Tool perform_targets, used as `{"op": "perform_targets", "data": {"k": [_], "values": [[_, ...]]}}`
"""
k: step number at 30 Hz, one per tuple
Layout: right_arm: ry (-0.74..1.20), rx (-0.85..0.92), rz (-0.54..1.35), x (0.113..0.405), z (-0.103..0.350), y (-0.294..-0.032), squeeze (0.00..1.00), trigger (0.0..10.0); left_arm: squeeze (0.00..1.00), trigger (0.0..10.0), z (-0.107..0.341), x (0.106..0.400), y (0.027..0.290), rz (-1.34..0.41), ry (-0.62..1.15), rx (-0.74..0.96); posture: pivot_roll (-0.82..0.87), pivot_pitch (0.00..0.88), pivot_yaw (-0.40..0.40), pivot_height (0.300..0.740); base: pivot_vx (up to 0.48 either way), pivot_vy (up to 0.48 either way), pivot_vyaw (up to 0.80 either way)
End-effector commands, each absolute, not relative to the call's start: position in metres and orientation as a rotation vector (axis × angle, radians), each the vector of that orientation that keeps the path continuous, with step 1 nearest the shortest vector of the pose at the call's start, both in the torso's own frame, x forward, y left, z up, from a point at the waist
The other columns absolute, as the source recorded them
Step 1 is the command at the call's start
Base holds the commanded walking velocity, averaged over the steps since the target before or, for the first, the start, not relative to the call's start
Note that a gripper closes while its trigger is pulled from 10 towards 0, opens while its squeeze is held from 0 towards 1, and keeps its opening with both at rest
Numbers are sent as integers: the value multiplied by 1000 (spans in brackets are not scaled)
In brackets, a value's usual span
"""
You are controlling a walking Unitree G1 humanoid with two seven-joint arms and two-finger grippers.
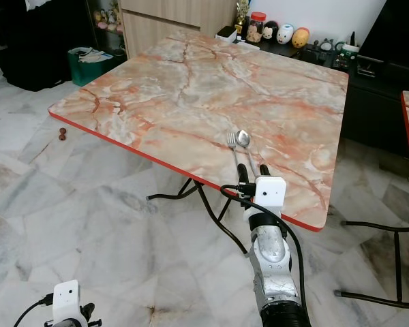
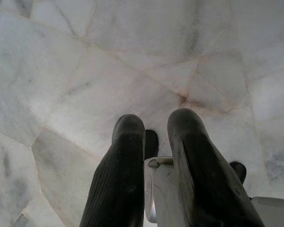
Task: Setting the table
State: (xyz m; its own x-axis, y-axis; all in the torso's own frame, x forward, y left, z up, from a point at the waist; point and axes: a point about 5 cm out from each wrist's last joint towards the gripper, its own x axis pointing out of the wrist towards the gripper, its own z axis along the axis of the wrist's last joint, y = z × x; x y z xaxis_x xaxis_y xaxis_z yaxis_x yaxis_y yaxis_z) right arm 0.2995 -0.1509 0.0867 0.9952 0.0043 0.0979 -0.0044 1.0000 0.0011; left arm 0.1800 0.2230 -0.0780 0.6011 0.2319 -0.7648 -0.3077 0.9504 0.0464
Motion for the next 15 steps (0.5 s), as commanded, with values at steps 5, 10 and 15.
{"op": "perform_targets", "data": {"k": [5,10,15], "values": [[-92,-16,11,300,85,-156,0,10000,0,10000,-81,174,224,323,890,-90,33,9,-91,740,0,0,273],[-90,-6,15,300,85,-156,0,10000,0,10000,-80,177,223,319,883,-89,29,0,-94,740,222,0,320],[-87,0,9,300,84,-156,0,10000,0,10000,-79,178,222,316,881,-87,33,0,-96,740,296,0,0]]}}
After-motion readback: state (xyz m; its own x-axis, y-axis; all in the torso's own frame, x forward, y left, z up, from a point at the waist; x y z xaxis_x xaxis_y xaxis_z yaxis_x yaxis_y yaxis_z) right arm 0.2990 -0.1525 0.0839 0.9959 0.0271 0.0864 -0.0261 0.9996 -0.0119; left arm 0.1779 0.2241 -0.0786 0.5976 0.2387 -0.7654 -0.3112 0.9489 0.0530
